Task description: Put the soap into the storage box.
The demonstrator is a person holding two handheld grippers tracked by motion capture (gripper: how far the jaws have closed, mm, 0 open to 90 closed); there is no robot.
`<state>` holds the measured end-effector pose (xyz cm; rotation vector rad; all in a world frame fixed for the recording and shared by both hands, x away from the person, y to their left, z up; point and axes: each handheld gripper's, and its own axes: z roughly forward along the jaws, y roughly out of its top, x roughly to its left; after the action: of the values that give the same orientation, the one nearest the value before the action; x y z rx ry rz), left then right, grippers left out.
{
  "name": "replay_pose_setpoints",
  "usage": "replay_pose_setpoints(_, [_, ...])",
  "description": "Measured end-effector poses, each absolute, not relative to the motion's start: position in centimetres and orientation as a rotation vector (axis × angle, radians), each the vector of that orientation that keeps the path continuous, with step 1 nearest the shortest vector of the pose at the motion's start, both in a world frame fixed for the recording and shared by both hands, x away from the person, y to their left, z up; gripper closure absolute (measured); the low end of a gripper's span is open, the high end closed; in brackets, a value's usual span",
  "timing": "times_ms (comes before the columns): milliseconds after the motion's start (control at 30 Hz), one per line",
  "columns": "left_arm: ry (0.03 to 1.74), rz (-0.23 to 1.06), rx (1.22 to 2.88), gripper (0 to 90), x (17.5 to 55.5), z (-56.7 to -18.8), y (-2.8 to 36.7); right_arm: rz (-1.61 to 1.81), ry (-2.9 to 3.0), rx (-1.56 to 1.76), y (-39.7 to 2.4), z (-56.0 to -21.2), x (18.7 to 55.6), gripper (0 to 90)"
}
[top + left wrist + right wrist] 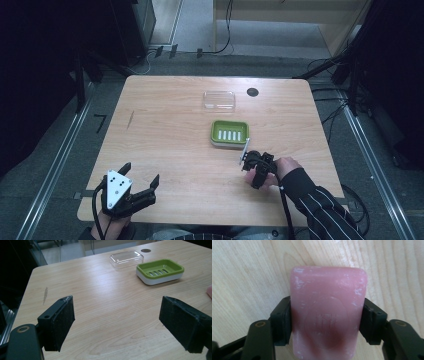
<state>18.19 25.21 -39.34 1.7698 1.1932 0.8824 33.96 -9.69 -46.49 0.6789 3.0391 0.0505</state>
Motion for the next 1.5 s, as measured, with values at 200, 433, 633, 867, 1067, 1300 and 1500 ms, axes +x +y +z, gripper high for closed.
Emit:
replay_pose_setpoints(200, [1.196,0.883,1.768,13.4,18.2,-39.3,25.2,0.06,3.04,0.682,-9.7,-46.5,34.0,38.4])
replay_pose_setpoints(433, [1.194,0.883,1.766,13.4,18.2,-39.3,25.2,0.046,3.027,0.688,-9.7,-46.4,34.0,38.5])
replay_pose_setpoints(633, [1.193,0.884,1.768,13.4,18.2,-39.3,25.2,0.038,3.013,0.695,-9.8,-46.3,34.0,38.6])
replay_pose_setpoints(867, [1.193,0.884,1.769,13.4,18.2,-39.4,25.2,0.041,3.002,0.708,-10.0,-45.8,34.2,38.6])
replay_pose_setpoints(1067, [1.193,0.884,1.77,13.4,18.2,-39.3,25.2,0.033,2.997,0.712,-10.2,-45.5,34.4,38.6])
replay_pose_setpoints(1300, [1.197,0.886,1.766,13.4,18.1,-39.4,25.3,0.049,2.987,0.708,-10.1,-45.0,34.8,38.6])
replay_pose_setpoints(1500, [1.203,0.89,1.764,13.4,17.9,-39.4,25.5,0.041,2.979,0.703,-9.6,-44.7,35.2,38.6])
